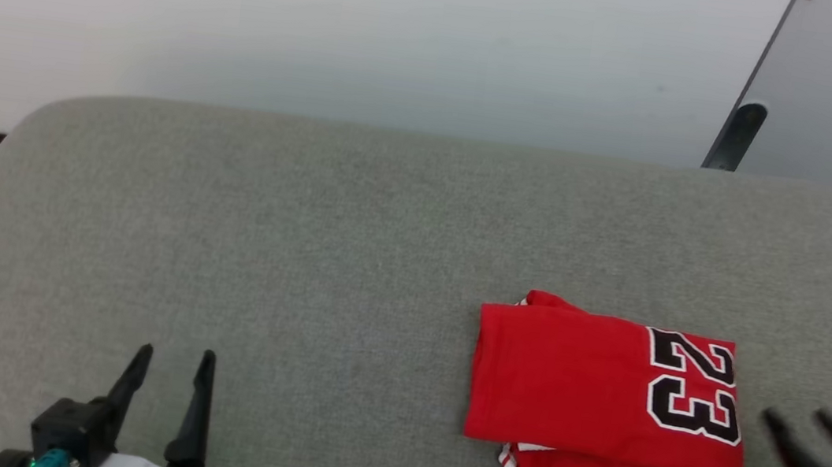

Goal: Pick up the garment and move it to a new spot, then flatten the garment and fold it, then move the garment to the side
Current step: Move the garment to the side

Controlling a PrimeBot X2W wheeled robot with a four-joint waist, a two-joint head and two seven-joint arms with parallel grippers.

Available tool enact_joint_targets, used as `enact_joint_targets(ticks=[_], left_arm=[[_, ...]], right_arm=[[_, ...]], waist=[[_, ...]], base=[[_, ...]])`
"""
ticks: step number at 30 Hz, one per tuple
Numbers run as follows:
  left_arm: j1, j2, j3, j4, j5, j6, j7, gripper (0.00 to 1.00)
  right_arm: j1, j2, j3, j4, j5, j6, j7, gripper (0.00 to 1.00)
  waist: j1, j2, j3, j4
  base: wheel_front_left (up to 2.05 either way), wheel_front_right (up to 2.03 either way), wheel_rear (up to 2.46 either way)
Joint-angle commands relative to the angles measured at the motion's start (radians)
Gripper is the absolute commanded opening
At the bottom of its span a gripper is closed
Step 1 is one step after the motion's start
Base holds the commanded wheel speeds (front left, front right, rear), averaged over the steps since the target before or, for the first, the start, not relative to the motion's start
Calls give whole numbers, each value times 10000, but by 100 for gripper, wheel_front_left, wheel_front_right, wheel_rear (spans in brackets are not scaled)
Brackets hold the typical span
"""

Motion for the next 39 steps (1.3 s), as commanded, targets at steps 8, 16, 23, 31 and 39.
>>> enact_joint_targets(ticks=[8,16,23,31,39], left_arm=[[-685,-286,-214,448,-59,-241,-196,100],[-1317,-467,-411,727,41,-365,-342,100],[-2004,-671,-607,1039,160,-514,-461,100],[-2390,-844,-711,1528,210,-679,-579,100],[-2153,-899,-668,1771,181,-783,-661,100]], right_arm=[[-1741,-639,1330,1096,418,-5,3756,100],[-2823,-702,1527,2063,160,-5,4694,100],[-3075,-722,1694,2833,-163,-5,4442,100],[-3085,-354,2285,3204,171,-5,3841,0],[-2790,-322,2265,3125,864,5,2794,0]], waist=[[0,0,775,526],[0,0,1521,980],[0,0,2181,1145],[0,0,2184,1089],[0,0,1747,717]], base=[[0,0,0],[0,0,0],[0,0,0],[0,0,0],[0,0,0]])
